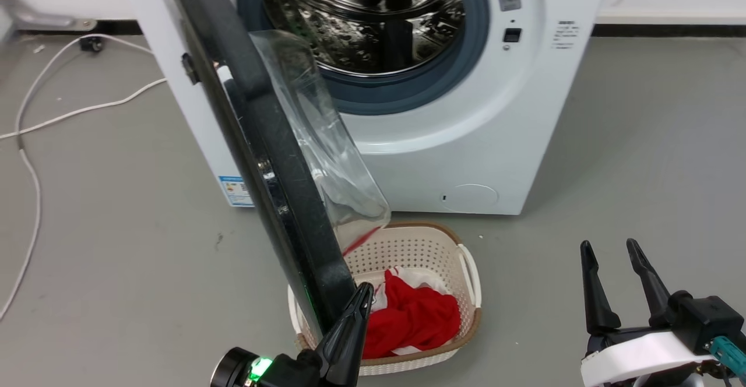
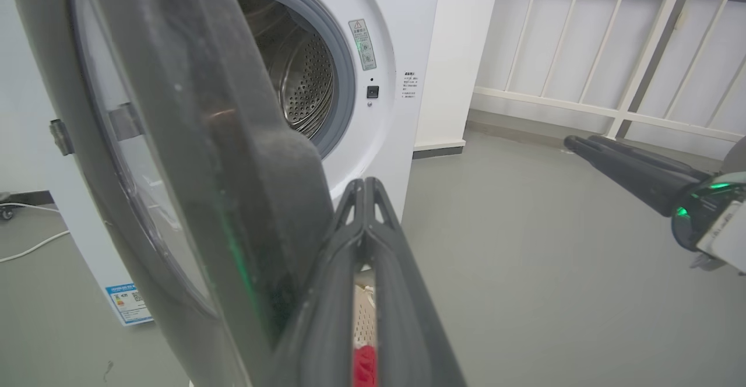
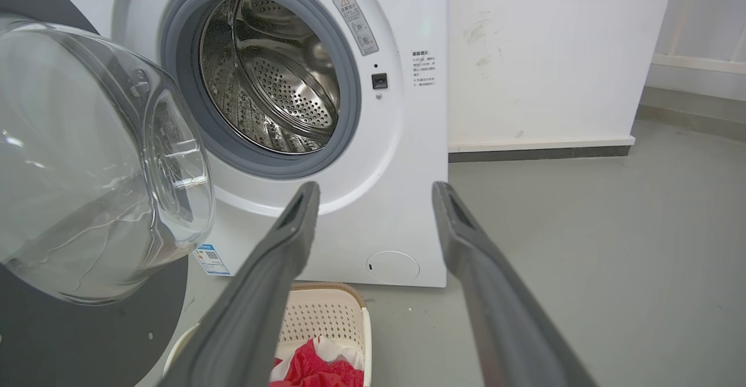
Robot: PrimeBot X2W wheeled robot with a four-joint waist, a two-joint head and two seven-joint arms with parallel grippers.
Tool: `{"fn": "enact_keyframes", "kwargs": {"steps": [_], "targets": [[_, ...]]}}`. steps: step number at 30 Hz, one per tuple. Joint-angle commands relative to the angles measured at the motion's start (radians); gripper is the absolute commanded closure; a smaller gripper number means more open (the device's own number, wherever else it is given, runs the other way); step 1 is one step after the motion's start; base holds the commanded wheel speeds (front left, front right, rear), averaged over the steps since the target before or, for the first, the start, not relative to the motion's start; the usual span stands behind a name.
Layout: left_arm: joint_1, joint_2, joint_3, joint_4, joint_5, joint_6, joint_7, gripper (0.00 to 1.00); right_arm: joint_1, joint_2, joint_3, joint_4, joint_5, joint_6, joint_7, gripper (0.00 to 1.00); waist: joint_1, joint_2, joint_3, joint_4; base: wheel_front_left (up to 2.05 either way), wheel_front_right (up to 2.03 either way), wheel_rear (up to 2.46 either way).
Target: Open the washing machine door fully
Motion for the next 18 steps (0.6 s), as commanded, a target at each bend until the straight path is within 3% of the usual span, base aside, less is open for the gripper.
{"fn": "enact_keyframes", "kwargs": {"steps": [1,18], "targets": [[0.009,0.007,0.008,-0.007,0.001,0.007,0.0,1.0,0.009,0.003,0.0,-0.006,-0.001,-0.001,0.003,0.0,0.0,0.0,0.001,0.041,0.0,0.0,0.0],[0.048,0.001,-0.012,-0.041,-0.018,0.035,-0.022,1.0,0.02,0.002,0.0,-0.049,-0.031,-0.001,0.046,0.0,0.0,0.0,0.007,0.309,0.0,0.0,0.0]]}}
